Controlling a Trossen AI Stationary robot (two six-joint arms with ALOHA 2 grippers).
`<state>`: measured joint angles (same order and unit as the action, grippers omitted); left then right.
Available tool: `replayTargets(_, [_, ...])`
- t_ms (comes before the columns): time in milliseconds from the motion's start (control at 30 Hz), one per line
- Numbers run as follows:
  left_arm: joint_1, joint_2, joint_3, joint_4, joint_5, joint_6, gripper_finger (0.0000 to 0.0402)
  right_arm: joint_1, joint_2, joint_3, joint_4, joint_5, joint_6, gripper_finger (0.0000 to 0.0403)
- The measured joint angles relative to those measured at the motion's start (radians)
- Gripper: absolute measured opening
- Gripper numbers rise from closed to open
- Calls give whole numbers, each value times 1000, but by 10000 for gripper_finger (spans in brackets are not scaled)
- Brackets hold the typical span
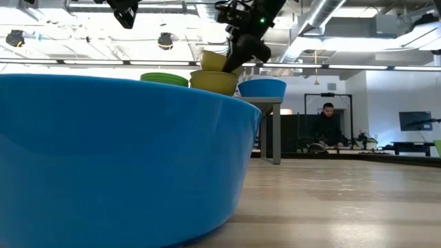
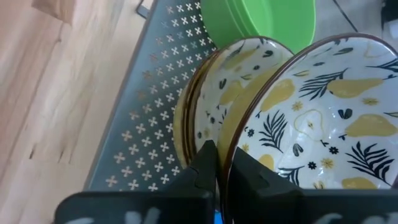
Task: Pick & Place Mini bowls
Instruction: Stack the white patterned bowl on top of the other white patterned bowls on the shelf
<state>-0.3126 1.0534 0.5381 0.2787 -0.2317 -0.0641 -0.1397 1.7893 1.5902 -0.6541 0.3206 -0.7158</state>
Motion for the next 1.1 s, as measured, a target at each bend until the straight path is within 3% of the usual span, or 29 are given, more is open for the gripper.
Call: replayTargets(1100, [0,0,0,0,0,0,90,-7,0,0,6,14,27,64])
